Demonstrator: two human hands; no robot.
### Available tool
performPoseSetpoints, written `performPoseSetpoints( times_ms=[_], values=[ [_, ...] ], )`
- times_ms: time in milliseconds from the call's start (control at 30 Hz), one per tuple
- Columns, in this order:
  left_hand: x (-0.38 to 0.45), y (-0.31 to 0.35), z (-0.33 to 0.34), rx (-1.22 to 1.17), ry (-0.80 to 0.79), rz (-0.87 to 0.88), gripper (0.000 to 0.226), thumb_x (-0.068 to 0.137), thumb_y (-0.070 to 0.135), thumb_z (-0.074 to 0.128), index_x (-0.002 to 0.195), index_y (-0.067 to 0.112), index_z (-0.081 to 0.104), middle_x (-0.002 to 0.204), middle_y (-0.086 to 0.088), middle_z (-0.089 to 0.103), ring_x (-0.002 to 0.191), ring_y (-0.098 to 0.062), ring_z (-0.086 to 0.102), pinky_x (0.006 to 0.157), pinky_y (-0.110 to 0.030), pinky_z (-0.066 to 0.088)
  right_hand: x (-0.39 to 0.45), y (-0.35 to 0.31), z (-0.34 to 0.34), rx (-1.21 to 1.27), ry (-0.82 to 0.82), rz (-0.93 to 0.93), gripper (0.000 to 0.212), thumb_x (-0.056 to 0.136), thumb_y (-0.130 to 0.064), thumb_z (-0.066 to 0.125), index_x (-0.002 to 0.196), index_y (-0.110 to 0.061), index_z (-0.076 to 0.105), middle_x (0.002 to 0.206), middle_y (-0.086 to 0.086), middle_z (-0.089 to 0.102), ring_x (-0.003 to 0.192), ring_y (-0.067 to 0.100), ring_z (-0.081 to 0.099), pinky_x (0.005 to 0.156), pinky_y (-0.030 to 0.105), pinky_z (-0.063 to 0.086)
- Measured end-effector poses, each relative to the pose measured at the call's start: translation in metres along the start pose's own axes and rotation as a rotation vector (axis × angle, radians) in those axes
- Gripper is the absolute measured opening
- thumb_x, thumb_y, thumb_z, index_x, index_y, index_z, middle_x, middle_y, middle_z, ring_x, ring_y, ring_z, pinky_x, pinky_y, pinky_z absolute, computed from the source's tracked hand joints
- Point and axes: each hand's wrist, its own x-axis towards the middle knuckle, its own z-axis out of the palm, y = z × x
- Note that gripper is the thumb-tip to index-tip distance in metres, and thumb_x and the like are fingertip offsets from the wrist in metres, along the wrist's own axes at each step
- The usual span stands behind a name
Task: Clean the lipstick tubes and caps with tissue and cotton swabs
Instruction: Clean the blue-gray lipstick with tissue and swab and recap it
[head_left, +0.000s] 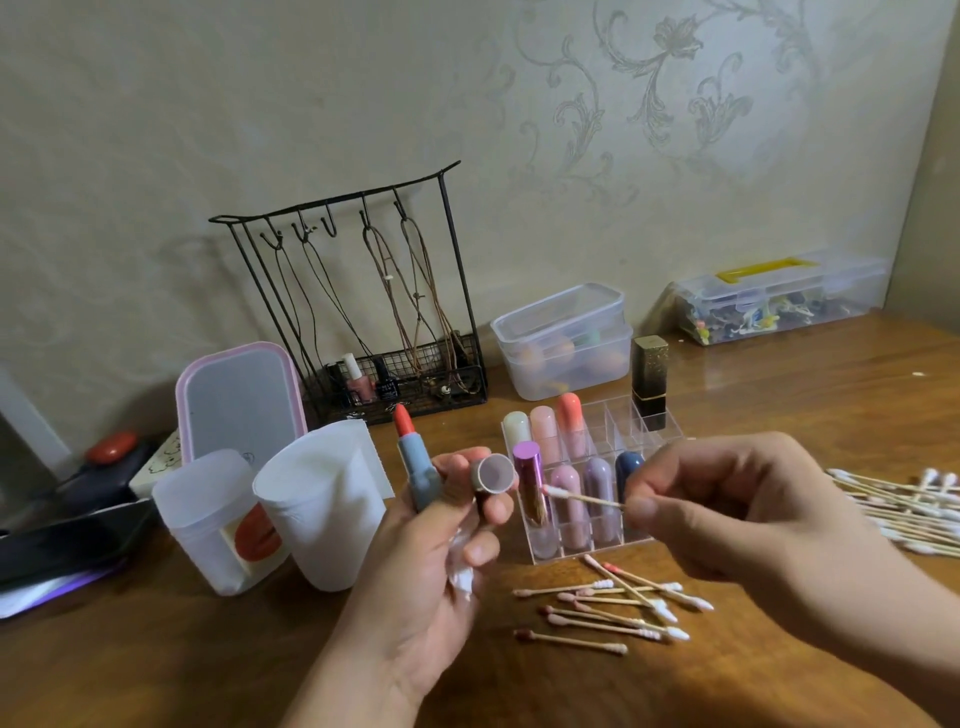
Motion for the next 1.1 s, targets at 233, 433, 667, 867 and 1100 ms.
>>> performPoseSetpoints(
  times_ms=[233, 433, 667, 867, 1100],
  values=[
    [-0.004, 0.001, 0.002, -0.011, -0.021, 0.002, 0.034, 0.092, 0.007, 0.047, 0.068, 0.009, 0.071, 0.071, -0.013, 0.059, 0.05, -0.011, 0.054, 0.033, -0.013, 0.035, -0.003, -0.001, 0.009, -0.075, -0.009, -0.03, 0.017, 0.082, -0.029, 0.075, 0.07, -0.017, 0.072, 0.051, 0.003, 0.05, 0.048, 0.008, 0.04, 0.045, 0.021, 0.033],
    [-0.006, -0.001, 0.003, 0.135, -0.043, 0.057, 0.01, 0.079, 0.014, 0.058, 0.081, 0.007, 0.065, 0.069, -0.014, 0.062, 0.053, -0.014, 0.054, 0.033, -0.016, 0.036, -0.01, 0.002, 0.011, -0.368, 0.153, -0.244, 0.01, 0.078, -0.024, 0.073, 0.068, -0.025, 0.07, 0.05, -0.003, 0.049, 0.046, 0.0, 0.038, 0.044, 0.018, 0.033],
    [-0.01, -0.011, 0.003, 0.574, -0.029, 0.236, 0.022, 0.071, 0.03, 0.066, 0.087, 0.014, 0.065, 0.076, -0.006, 0.069, 0.053, -0.014, 0.06, 0.036, -0.017, 0.038, -0.011, 0.014, 0.03, -0.926, 0.206, -0.283, 0.028, 0.092, -0.033, 0.047, 0.071, -0.022, 0.062, 0.056, -0.01, 0.053, 0.041, 0.013, 0.039, 0.06, 0.029, 0.045],
    [-0.008, -0.011, 0.001, 0.628, -0.054, 0.309, 0.014, 0.073, 0.027, 0.066, 0.083, 0.018, 0.068, 0.069, -0.006, 0.068, 0.052, -0.016, 0.061, 0.043, -0.022, 0.045, -0.01, 0.018, 0.026, -0.67, 0.156, -0.218, 0.014, 0.089, -0.03, 0.061, 0.076, -0.026, 0.067, 0.056, -0.017, 0.052, 0.048, 0.001, 0.048, 0.068, 0.028, 0.041],
    [-0.007, -0.012, -0.001, 0.688, -0.039, 0.363, 0.02, 0.07, 0.031, 0.067, 0.086, 0.019, 0.068, 0.07, -0.004, 0.069, 0.052, -0.018, 0.061, 0.046, -0.026, 0.048, -0.007, 0.021, 0.026, -0.64, 0.141, -0.174, 0.014, 0.089, -0.03, 0.061, 0.078, -0.026, 0.069, 0.054, -0.015, 0.055, 0.047, 0.008, 0.049, 0.067, 0.018, 0.036]
  ],
)
